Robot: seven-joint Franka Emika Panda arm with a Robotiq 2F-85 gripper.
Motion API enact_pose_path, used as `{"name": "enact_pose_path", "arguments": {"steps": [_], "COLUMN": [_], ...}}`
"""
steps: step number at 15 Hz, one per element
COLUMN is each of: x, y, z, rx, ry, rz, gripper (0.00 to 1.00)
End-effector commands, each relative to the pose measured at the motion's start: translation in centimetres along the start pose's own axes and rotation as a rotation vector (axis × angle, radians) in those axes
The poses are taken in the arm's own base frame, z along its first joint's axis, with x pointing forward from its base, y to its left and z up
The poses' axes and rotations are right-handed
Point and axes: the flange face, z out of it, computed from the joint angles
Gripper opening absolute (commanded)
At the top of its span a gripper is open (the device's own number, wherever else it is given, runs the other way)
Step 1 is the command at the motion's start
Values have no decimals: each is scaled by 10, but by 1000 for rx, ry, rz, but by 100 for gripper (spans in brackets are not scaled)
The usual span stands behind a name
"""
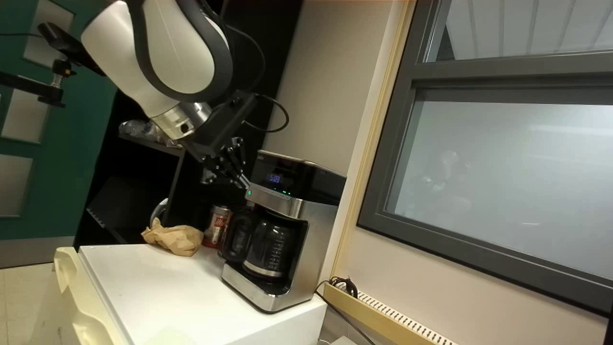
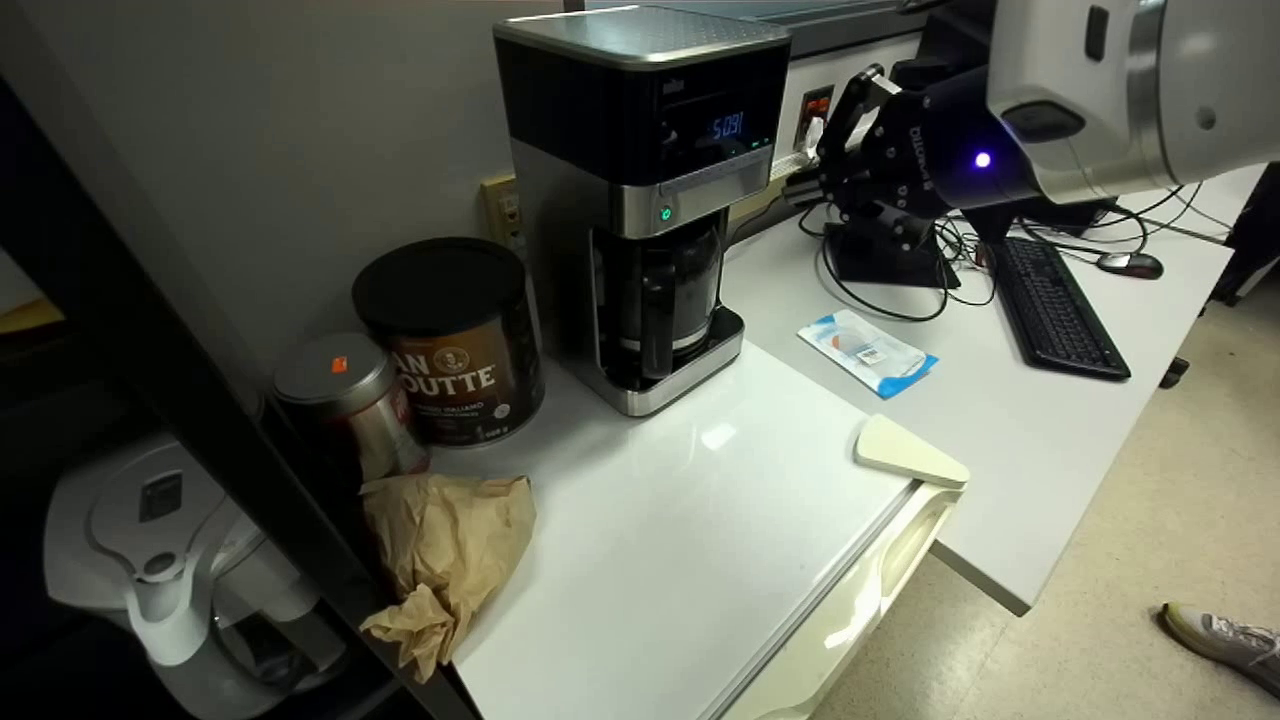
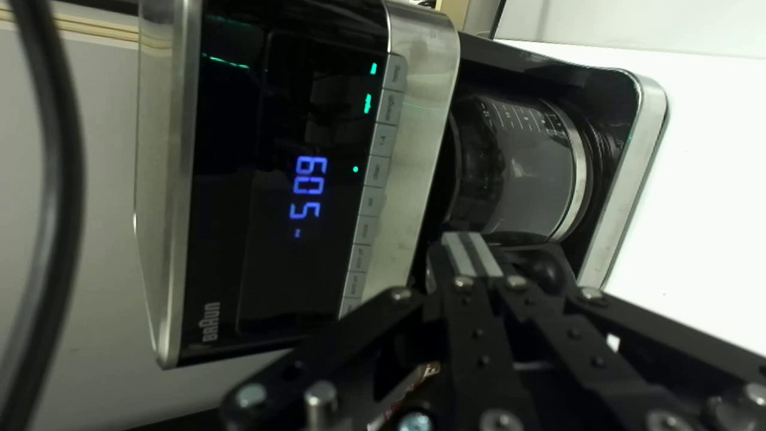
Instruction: Press a button on the coffee making machine
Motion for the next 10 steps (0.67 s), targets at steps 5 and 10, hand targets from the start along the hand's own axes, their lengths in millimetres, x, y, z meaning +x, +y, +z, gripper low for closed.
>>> {"name": "enact_pose_path", "arguments": {"steps": [5,10], "x": [-1,7], "y": [-13,-16], "z": [-38,-53], "rx": [-27,-41], "ry": [1,-19], "rz": [-42,-55], "gripper": [0,0]}}
